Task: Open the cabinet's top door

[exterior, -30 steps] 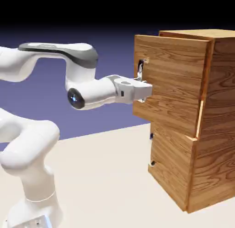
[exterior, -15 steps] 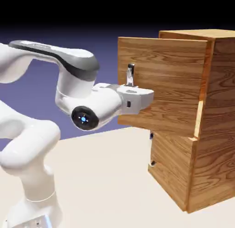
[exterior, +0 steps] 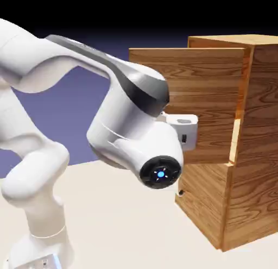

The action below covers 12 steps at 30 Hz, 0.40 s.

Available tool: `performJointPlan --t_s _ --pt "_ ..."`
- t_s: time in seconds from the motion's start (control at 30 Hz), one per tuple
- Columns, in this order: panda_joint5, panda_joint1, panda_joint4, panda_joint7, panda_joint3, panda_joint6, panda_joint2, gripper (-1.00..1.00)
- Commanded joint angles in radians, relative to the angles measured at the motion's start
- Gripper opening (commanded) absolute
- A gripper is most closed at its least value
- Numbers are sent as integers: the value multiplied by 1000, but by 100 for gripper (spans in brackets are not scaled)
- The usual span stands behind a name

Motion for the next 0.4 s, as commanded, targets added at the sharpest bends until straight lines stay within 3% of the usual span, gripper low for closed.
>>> performJointPlan --t_s 0.0,0.3,0.33,0.37 --pt "-12 7 35 -15 -13 -36 36 -100" --pt "-102 24 360 -167 -71 -350 350 -100" --pt "-102 24 360 -167 -71 -350 350 100" --pt "-102 24 360 -167 -71 -350 350 100"
